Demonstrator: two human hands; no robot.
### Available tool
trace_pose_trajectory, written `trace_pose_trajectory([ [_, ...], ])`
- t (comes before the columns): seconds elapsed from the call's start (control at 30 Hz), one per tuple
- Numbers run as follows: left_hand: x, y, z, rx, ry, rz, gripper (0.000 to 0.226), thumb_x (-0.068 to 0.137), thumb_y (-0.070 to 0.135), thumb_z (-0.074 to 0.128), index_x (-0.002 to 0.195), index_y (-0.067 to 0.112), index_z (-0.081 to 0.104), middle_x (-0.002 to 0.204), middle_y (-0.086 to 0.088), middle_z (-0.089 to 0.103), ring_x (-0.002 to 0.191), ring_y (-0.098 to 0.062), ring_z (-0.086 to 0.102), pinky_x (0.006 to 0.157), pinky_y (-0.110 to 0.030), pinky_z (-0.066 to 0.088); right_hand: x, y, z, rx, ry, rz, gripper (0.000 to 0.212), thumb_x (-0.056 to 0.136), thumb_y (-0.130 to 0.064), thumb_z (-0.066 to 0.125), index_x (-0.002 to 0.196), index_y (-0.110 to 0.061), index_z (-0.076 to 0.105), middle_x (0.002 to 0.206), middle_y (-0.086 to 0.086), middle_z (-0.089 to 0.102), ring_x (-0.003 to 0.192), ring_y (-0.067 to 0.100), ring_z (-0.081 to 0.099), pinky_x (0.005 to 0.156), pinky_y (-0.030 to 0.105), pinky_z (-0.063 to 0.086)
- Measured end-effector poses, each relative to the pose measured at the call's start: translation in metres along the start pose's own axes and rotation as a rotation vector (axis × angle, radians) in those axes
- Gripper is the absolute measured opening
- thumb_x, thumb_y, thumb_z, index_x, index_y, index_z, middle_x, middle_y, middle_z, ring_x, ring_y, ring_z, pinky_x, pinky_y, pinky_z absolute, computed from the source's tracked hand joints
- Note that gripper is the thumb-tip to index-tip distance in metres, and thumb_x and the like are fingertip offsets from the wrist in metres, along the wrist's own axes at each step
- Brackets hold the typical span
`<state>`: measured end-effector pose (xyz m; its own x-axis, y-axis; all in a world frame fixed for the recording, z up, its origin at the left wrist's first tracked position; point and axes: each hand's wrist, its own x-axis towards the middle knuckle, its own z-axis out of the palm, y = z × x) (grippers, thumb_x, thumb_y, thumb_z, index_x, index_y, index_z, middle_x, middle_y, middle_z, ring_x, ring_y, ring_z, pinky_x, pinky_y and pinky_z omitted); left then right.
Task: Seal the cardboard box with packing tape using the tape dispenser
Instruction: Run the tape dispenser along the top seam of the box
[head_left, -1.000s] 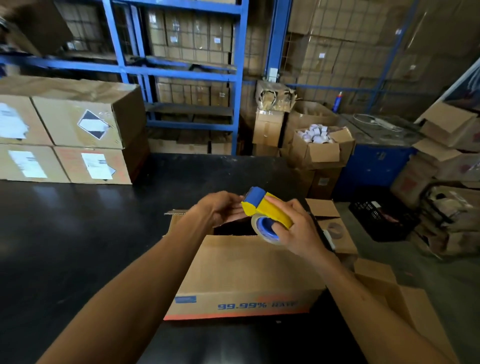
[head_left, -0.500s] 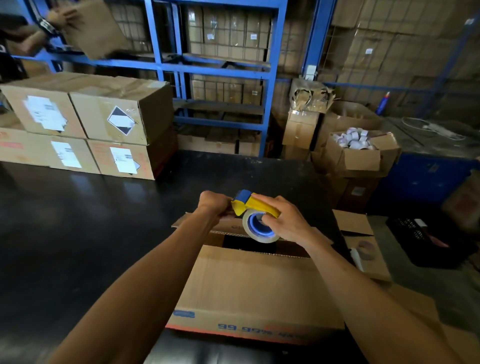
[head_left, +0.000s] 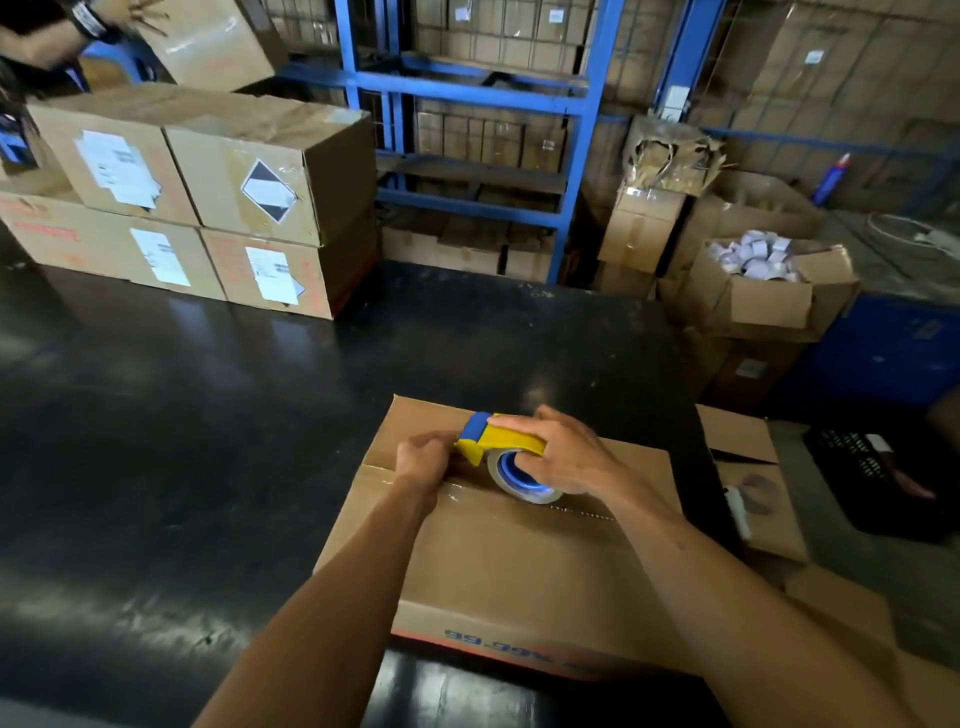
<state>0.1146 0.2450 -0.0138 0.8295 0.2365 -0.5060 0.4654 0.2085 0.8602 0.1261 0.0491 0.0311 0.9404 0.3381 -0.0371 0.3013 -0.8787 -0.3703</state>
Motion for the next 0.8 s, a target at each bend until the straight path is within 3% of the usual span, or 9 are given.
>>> trace_pose_trajectory([
  [0.13,0.004,-0.006,-0.003,-0.01,-0.043,0.0,0.022,0.088,0.01,0.06,0.092,0.013,0.081,0.087,-0.009,0.079,0.089,-0.03,0.075,0.085,-0.046,0.062,-0.001,-0.008,0.001,-0.041,0.035,0.079,0.036,0.087,-0.04,0.064,0.119,-0.024,0.06,0.093,-0.006,0.046,0.085,0.015,0.054,0.065,0.023,0.042],
  [0.27,0.008,-0.009,-0.009,0.003,-0.115,0.016,0.019,0.089,0.014,0.063,0.094,0.012,0.081,0.091,-0.009,0.079,0.094,-0.03,0.074,0.089,-0.047,0.06,-0.014,-0.012,0.008,-0.05,0.019,0.078,0.051,0.09,-0.04,0.06,0.139,-0.039,0.046,0.112,-0.001,0.049,0.1,0.019,0.053,0.08,0.03,0.05],
  [0.37,0.013,-0.012,-0.012,0.03,-0.17,0.024,0.017,0.091,0.014,0.064,0.095,0.011,0.08,0.091,-0.008,0.079,0.092,-0.028,0.075,0.089,-0.046,0.06,-0.02,-0.003,0.017,0.004,0.012,0.088,0.059,0.092,-0.04,0.055,0.144,-0.054,0.03,0.13,0.003,0.045,0.116,0.023,0.05,0.091,0.033,0.046],
  [0.5,0.02,-0.008,-0.015,0.071,-0.159,0.027,0.015,0.093,0.013,0.065,0.096,0.01,0.079,0.091,-0.007,0.079,0.088,-0.024,0.075,0.082,-0.037,0.062,-0.019,0.001,0.015,-0.048,0.031,-0.007,0.06,0.092,-0.041,0.055,0.145,-0.054,0.029,0.113,-0.001,0.044,0.098,0.016,0.051,0.08,0.027,0.048],
  [0.63,0.024,0.006,-0.025,0.1,-0.044,0.016,0.013,0.092,0.009,0.065,0.093,0.006,0.078,0.086,-0.011,0.077,0.075,-0.021,0.074,0.058,-0.025,0.059,-0.007,-0.012,0.014,-0.135,0.002,-0.102,0.065,0.087,-0.045,0.056,0.145,-0.052,0.028,0.107,-0.001,0.042,0.086,0.015,0.05,0.069,0.025,0.048],
  [0.73,0.025,0.022,-0.035,0.139,0.013,0.036,0.01,0.088,0.005,0.068,0.089,0.002,0.077,0.082,-0.014,0.076,0.065,-0.02,0.071,0.06,-0.029,0.061,0.003,-0.022,0.012,-0.128,-0.021,-0.144,0.065,0.085,-0.047,0.055,0.145,-0.051,0.029,0.102,-0.003,0.04,0.082,0.015,0.049,0.064,0.025,0.049],
  [0.8,0.026,0.034,-0.048,0.14,0.038,0.039,0.008,0.089,0.003,0.068,0.085,-0.001,0.074,0.074,-0.013,0.075,0.057,-0.018,0.07,0.054,-0.027,0.058,0.01,-0.027,0.01,-0.14,-0.021,-0.171,0.063,0.085,-0.048,0.051,0.144,-0.052,0.03,0.1,-0.005,0.039,0.08,0.014,0.048,0.062,0.025,0.048],
])
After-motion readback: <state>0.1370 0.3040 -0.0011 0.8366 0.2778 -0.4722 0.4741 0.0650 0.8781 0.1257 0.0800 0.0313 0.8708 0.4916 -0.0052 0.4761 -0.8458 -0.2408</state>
